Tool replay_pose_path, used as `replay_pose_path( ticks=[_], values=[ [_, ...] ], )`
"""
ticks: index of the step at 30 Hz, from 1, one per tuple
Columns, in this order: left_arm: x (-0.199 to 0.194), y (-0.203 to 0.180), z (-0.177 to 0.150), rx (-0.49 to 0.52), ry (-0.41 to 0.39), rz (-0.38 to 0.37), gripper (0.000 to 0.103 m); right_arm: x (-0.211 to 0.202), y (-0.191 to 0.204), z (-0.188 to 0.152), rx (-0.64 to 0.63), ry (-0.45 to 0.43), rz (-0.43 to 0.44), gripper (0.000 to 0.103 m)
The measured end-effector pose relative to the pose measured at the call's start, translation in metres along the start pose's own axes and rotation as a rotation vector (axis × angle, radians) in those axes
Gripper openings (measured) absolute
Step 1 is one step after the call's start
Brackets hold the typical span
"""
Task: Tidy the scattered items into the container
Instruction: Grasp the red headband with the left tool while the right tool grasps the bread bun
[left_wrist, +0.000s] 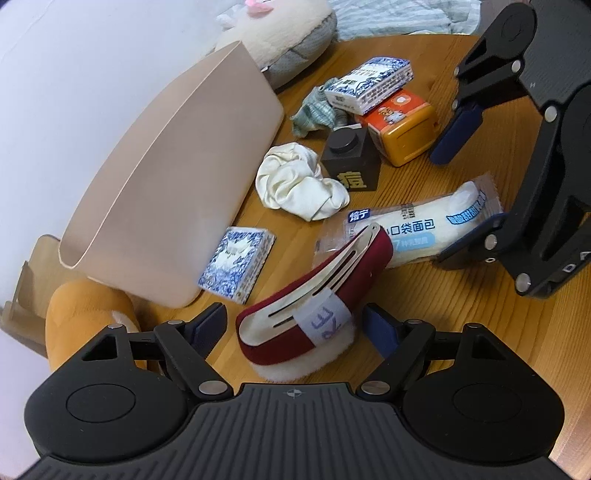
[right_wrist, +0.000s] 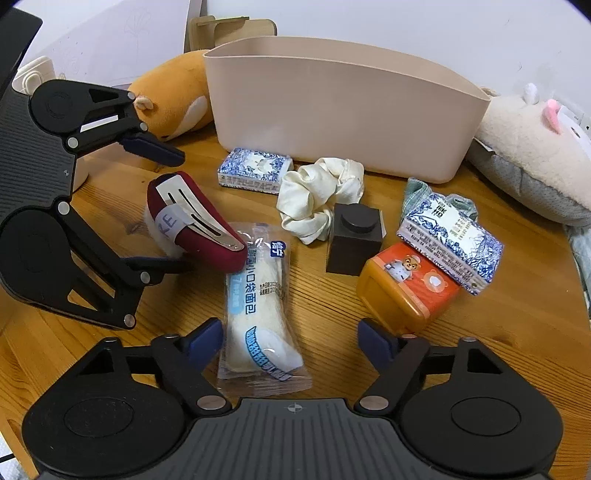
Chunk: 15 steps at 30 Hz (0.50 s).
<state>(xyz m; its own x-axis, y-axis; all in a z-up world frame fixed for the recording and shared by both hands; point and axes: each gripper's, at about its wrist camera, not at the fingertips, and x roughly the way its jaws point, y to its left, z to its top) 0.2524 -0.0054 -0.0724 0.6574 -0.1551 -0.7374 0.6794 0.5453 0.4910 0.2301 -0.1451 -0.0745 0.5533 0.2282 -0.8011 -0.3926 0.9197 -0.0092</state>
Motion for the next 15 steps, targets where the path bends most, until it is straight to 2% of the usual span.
replay_pose_path(
  ticks=[4,6,8,11,15],
  values=[
    [0.003,0.005,0.003,-0.026,0.005,-0.037,0.068,0.001,-0.002,-0.002,0.006,-0.005,0.018,0.069],
    [0.003,0.005,0.004,-0.036,0.011,-0.048,0.064,0.000,-0.002,-0.001,0.002,-0.010,0.028,0.059],
    [0.003,0.005,0.003,-0.032,0.011,-0.048,0.061,-0.001,-0.001,-0.001,-0.004,-0.011,0.035,0.042],
    [0.002,0.003,0.003,-0.036,0.011,-0.042,0.058,-0.003,0.002,-0.001,-0.023,-0.009,0.034,0.037],
    [-0.003,-0.005,0.002,-0.041,0.006,-0.002,0.056,-0.004,0.003,-0.003,-0.018,-0.017,0.035,0.036]
  ],
)
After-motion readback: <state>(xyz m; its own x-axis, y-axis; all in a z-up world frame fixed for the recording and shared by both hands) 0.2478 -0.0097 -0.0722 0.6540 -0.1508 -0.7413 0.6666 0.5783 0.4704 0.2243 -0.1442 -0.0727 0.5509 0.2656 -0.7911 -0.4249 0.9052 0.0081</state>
